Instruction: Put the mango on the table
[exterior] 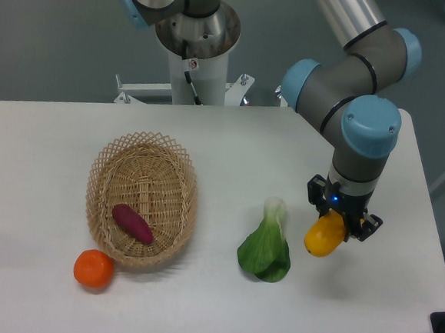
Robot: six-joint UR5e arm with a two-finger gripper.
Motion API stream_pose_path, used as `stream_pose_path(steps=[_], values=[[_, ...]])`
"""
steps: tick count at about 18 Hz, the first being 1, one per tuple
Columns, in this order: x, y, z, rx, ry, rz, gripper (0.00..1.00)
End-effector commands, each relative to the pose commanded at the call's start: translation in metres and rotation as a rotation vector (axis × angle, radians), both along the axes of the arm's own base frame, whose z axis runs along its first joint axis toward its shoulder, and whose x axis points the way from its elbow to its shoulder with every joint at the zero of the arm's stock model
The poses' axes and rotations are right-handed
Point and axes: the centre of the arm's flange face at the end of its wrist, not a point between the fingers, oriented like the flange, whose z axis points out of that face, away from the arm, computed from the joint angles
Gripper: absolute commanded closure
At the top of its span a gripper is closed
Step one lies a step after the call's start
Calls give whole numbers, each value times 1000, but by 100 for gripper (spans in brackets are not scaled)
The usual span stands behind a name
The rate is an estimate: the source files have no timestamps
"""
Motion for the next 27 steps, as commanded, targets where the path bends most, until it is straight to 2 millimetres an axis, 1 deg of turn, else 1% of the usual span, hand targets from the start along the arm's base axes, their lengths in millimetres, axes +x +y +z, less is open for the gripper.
stream_pose_path(steps=[14, 18, 20, 22, 24, 27], values=[[0, 0, 1, -1, -1, -2, 46], [3, -15, -1, -5, -11, 17, 46], [11, -20, -2, -9, -16, -2, 46], [24, -28, -8, -20, -29, -48, 46], [32, -44, -17, -37, -46, -85, 46], [43, -53, -31, -55, -73, -144, 46]])
